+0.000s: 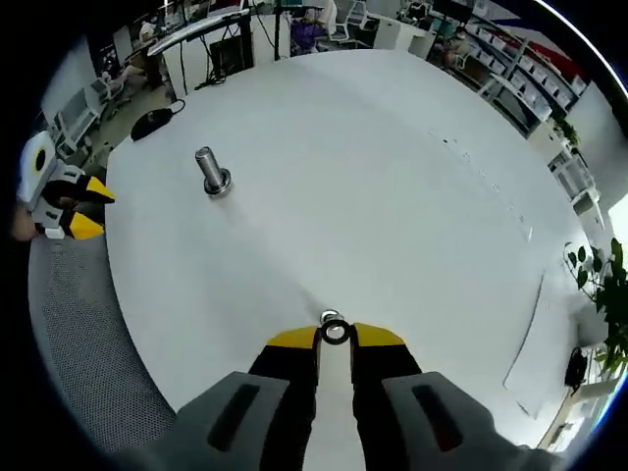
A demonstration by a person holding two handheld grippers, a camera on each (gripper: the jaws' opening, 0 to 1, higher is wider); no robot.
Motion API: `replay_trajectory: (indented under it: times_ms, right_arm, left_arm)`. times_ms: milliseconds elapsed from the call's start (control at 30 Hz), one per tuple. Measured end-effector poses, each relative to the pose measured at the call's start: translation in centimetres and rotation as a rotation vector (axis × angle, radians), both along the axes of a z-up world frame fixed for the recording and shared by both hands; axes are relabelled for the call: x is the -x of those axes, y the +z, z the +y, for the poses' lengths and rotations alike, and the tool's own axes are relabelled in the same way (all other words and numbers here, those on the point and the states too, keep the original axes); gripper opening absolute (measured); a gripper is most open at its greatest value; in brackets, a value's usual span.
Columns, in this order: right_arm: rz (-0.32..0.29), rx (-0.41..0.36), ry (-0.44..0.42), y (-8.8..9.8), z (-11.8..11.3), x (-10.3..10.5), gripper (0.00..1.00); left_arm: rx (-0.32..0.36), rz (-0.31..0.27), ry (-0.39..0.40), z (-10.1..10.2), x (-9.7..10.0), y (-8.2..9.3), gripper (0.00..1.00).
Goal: Place the washer onto the threaded stud by aligning its center hole with the stud, sliding it down to the base, and recovering from edge contact or off-axis alignment until the washer reaches the visible bottom stop.
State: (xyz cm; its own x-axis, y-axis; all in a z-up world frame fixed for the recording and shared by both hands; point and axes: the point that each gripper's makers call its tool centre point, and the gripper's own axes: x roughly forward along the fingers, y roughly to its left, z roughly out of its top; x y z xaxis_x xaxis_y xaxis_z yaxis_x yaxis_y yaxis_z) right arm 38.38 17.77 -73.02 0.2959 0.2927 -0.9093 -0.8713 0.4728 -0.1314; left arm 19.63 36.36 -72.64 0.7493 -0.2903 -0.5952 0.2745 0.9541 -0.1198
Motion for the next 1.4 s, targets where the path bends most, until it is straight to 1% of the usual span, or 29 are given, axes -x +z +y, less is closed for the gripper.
replay_trajectory:
  times_ms: [167, 233, 400, 567, 767, 900, 1000, 1167, 1267, 1400]
  right_arm:
    - [0.001, 0.017, 0.001, -0.4, 0.0, -0.2, 0.14]
    - [-0.004, 0.036, 0.010, -0.7, -0.1, -0.3, 0.14]
    - [0.001, 0.034, 0.002, -0.8, 0.3, -0.5, 0.14]
    - [0.010, 0.054, 0.015, -1.3, 0.4, -0.5, 0.14]
    - [0.040, 0.076, 0.018, -2.5, 0.2, -0.9, 0.14]
    - [0.062, 0.089, 0.023, -3.1, 0.5, -0.9, 0.14]
    - [0.087, 0.092, 0.013, -4.2, 0.4, -0.9, 0.14]
    - [0.106, 0.102, 0.005, -5.3, 0.4, -0.9, 0.14]
    - [0.119, 0.105, 0.005, -5.5, 0.4, -0.6, 0.14]
    - [0.119, 0.092, 0.002, -5.7, 0.5, -0.6, 0.15]
  left_arm:
    - [0.009, -0.005, -0.005, -0.2, 0.0, 0.1, 0.20]
    - [0.009, -0.006, -0.011, -0.3, 0.1, 0.1, 0.20]
    - [0.017, -0.010, -0.005, -0.2, 0.0, 0.3, 0.20]
    - [0.016, -0.010, -0.017, -0.4, 0.0, 0.3, 0.20]
    - [0.014, -0.005, -0.017, -0.4, 0.1, 0.2, 0.20]
    - [0.015, -0.002, -0.017, -0.4, 0.1, 0.1, 0.20]
    - [0.015, 0.000, -0.021, -0.5, 0.1, 0.1, 0.20]
    - [0.013, 0.002, -0.019, -0.4, 0.1, 0.0, 0.20]
    - [0.009, 0.006, -0.021, -0.5, 0.1, -0.1, 0.20]
    - [0.005, 0.012, -0.022, -0.4, 0.2, -0.2, 0.19]
